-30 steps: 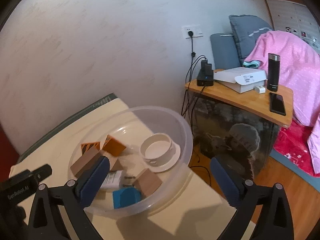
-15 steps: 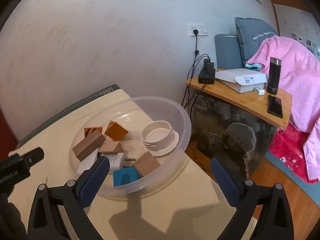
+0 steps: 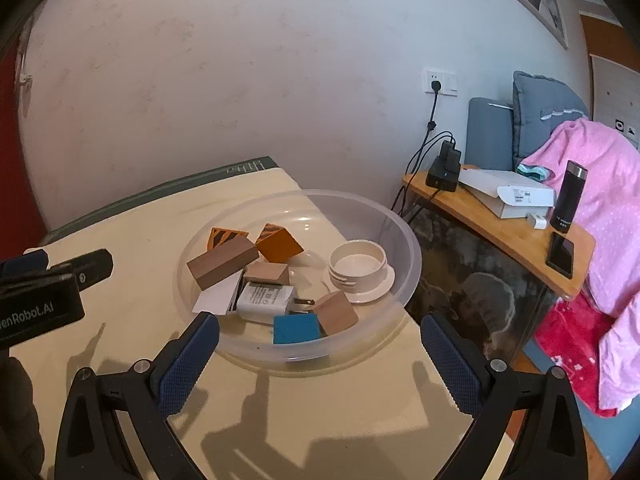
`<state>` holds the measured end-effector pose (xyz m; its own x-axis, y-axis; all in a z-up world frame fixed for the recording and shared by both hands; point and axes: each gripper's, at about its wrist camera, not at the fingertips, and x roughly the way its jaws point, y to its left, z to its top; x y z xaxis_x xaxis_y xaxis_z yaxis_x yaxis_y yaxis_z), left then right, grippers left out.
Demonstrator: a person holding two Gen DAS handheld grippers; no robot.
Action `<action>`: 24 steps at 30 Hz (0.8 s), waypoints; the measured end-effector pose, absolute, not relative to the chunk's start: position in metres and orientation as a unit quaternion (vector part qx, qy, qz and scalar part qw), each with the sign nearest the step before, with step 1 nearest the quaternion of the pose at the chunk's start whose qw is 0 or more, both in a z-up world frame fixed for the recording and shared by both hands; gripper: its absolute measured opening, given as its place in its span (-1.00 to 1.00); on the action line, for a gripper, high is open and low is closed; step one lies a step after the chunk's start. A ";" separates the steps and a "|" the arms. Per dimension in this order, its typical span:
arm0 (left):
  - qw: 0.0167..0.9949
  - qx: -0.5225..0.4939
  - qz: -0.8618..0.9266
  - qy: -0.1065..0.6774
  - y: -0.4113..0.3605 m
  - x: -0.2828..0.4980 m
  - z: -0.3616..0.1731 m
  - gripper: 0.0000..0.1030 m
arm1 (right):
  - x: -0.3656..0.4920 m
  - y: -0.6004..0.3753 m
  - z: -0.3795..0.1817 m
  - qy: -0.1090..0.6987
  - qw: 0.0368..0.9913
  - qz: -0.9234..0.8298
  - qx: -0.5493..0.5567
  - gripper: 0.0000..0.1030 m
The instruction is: Organize rigid objects
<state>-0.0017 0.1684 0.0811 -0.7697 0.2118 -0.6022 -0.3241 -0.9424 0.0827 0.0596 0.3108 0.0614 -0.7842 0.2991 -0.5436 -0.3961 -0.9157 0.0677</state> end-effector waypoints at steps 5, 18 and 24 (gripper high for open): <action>0.145 -0.289 0.940 0.109 0.171 0.008 0.085 0.94 | 0.065 0.313 0.071 0.088 0.194 0.942 -0.258 0.99; 0.143 -0.275 0.941 0.137 0.177 0.020 0.084 0.95 | 0.070 0.322 0.075 0.076 0.203 0.941 -0.260 0.99; 0.145 -0.276 0.940 0.141 0.179 0.022 0.083 0.95 | 0.068 0.321 0.073 0.071 0.200 0.940 -0.267 0.99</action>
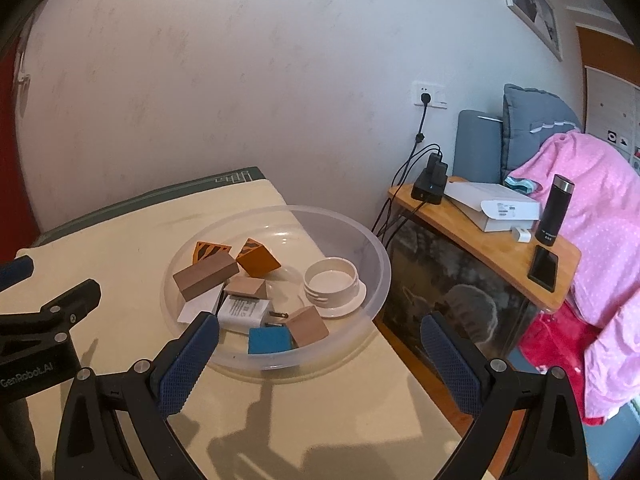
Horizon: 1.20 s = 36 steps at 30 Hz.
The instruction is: Organize rigid objects
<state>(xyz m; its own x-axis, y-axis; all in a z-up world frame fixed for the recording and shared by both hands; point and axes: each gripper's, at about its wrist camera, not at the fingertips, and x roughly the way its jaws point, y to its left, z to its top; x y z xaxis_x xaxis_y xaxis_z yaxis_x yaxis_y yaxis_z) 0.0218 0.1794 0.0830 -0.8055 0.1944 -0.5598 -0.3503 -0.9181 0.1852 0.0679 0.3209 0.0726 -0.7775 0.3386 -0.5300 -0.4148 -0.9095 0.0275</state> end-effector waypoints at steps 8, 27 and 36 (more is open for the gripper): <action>0.148 -0.278 0.937 0.149 0.183 0.023 0.081 0.95 | 0.066 0.319 0.069 0.066 0.200 0.938 -0.275 0.99; 0.154 -0.286 0.933 0.159 0.191 0.021 0.075 0.95 | 0.063 0.329 0.061 0.075 0.205 0.933 -0.284 0.99; 0.154 -0.290 0.931 0.158 0.191 0.020 0.072 0.95 | 0.061 0.330 0.058 0.078 0.207 0.932 -0.288 0.99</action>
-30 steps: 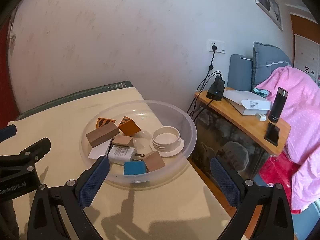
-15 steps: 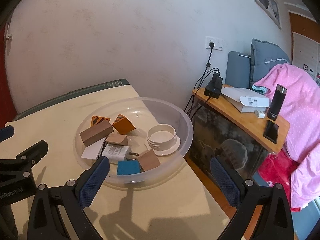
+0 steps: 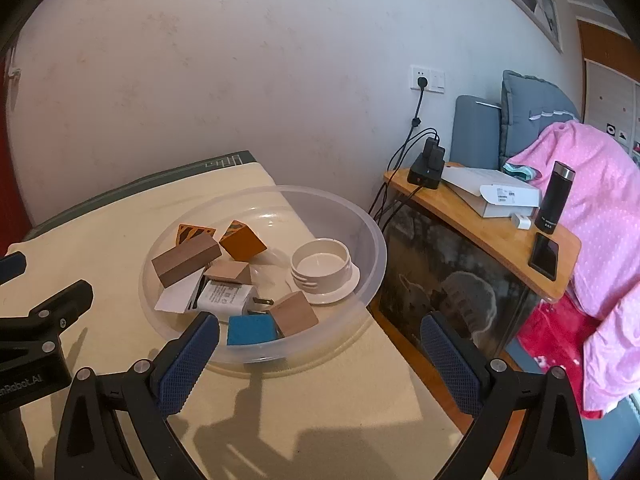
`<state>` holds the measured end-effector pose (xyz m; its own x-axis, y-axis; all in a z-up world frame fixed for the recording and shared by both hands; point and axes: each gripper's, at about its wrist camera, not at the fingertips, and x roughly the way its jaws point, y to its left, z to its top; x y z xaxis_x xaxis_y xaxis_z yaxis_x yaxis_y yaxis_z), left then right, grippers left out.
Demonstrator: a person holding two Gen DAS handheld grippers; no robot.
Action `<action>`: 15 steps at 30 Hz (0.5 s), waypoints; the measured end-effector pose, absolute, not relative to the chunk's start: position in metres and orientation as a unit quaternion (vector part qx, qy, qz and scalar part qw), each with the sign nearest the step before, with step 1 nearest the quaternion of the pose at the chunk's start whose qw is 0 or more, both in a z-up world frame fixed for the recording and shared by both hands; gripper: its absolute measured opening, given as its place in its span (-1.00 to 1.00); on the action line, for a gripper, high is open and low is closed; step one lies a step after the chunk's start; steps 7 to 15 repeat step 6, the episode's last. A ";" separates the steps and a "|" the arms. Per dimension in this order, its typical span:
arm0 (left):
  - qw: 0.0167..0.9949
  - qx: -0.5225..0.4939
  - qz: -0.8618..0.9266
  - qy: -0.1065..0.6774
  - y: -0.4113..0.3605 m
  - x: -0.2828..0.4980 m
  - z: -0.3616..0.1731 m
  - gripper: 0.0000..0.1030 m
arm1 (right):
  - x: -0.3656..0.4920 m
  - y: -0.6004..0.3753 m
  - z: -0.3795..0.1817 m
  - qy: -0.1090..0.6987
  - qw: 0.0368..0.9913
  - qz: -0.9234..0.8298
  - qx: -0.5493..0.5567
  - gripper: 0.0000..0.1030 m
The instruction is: Organize rigid objects
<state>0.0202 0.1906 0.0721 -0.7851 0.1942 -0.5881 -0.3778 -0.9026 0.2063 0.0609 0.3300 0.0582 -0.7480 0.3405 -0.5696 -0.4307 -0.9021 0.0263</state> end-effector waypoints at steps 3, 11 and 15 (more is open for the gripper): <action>0.154 -0.290 0.931 0.159 0.190 0.020 0.072 0.95 | 0.061 0.329 0.058 0.078 0.206 0.931 -0.290 0.99; 0.152 -0.291 0.931 0.159 0.190 0.020 0.071 0.95 | 0.060 0.328 0.056 0.078 0.204 0.931 -0.292 0.99; 0.152 -0.291 0.931 0.159 0.190 0.020 0.071 0.95 | 0.060 0.328 0.056 0.078 0.204 0.931 -0.292 0.99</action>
